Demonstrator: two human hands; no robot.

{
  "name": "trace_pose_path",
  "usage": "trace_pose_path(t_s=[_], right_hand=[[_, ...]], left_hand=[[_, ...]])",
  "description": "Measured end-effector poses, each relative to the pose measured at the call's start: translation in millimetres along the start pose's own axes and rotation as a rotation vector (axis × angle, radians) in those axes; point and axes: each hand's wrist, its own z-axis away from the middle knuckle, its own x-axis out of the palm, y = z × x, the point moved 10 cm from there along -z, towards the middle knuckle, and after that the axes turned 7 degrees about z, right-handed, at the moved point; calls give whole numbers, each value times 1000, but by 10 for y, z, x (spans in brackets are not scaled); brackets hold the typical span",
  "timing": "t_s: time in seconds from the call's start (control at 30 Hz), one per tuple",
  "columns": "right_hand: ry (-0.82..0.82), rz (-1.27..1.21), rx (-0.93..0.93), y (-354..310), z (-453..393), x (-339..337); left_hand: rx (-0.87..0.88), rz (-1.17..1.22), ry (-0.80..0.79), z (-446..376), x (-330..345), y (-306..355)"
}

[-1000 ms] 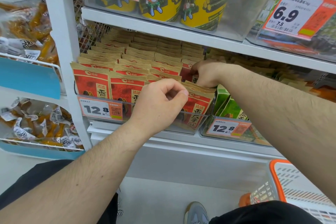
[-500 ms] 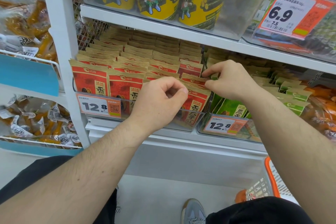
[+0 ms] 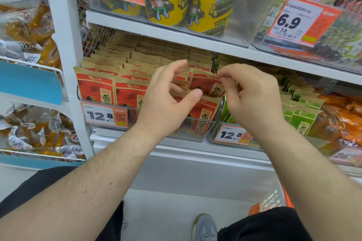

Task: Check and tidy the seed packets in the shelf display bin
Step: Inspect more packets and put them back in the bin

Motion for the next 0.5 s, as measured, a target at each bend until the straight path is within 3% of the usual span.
trace_pose_path(t_s=[0.13,0.27,0.4,0.5], right_hand=[[214,-30,-123,-300,161,-374],[312,-80,-195,-533,97,-691],[283,-58,-210,-746,-44,-930],[167,-14,-111,-740,-163,-949]], left_hand=[[151,144,21,29,10,186],[313,295,95,111,-99,402],[367,382,99,189,-153,588],[288,445,4,218,-104,646]])
